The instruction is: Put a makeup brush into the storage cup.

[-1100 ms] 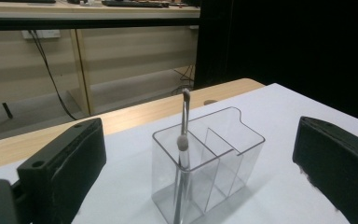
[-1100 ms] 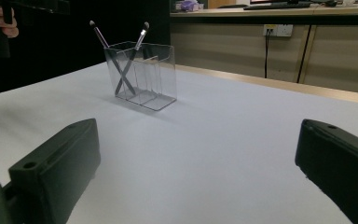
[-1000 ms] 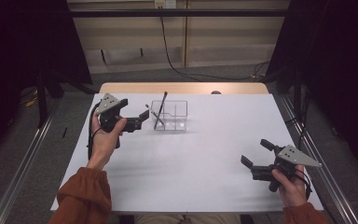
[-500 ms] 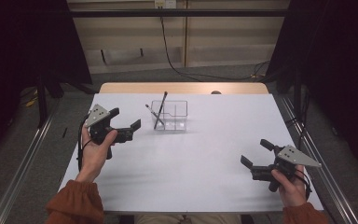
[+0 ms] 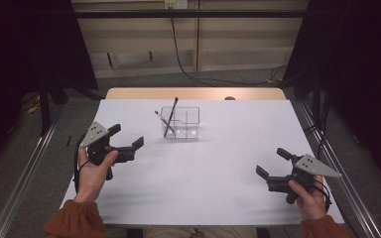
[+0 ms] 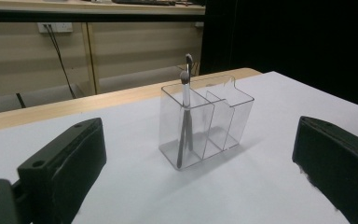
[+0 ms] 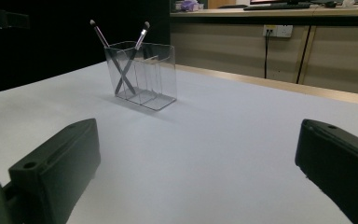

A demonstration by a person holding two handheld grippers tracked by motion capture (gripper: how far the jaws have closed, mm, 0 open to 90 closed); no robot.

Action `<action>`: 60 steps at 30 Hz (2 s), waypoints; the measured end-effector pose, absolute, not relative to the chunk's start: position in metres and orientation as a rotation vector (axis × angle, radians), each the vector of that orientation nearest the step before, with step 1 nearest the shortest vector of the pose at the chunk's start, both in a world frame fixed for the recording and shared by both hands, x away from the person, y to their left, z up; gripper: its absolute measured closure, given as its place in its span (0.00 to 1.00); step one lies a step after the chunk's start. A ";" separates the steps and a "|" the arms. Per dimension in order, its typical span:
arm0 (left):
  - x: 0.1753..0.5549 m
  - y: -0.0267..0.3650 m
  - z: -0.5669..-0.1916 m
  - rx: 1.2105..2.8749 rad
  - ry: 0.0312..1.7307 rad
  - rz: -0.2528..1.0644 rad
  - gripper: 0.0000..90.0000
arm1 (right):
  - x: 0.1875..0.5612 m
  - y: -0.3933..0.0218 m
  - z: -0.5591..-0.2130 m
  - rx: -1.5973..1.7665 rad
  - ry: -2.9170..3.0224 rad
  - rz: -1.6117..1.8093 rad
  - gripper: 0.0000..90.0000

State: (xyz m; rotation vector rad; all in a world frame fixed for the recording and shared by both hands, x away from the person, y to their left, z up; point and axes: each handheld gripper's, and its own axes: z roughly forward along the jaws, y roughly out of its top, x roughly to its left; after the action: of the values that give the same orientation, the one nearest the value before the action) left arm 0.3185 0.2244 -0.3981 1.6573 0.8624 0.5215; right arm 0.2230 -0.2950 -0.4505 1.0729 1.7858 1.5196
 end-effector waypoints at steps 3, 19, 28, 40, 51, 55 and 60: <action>0.313 0.226 -0.400 1.665 0.856 0.523 0.03 | 0.223 -0.295 -0.450 1.073 1.786 1.520 0.00; 0.291 0.240 -0.413 1.648 0.858 0.545 0.05 | 0.223 -0.295 -0.450 1.069 1.789 1.518 0.00; 0.277 0.245 -0.418 1.640 0.858 0.538 0.05 | 0.222 -0.295 -0.450 1.071 1.786 1.520 0.00; 0.257 0.248 -0.423 1.646 0.856 0.535 0.05 | 0.220 -0.295 -0.449 1.062 1.787 1.519 0.00; 0.249 0.255 -0.426 1.641 0.886 0.532 0.05 | 0.219 -0.295 -0.449 1.059 1.789 1.514 0.00; 0.246 0.259 -0.429 1.618 0.900 0.525 0.04 | 0.218 -0.296 -0.449 1.058 1.790 1.508 0.00; 0.242 0.261 -0.431 1.609 0.892 0.514 0.03 | 0.217 -0.296 -0.449 1.050 1.793 1.508 0.00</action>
State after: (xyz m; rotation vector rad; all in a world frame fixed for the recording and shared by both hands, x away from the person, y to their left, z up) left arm 0.2422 0.2609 -0.4306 1.6093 0.8924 0.5139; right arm 0.2167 -0.2959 -0.4487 1.0499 1.7927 1.5079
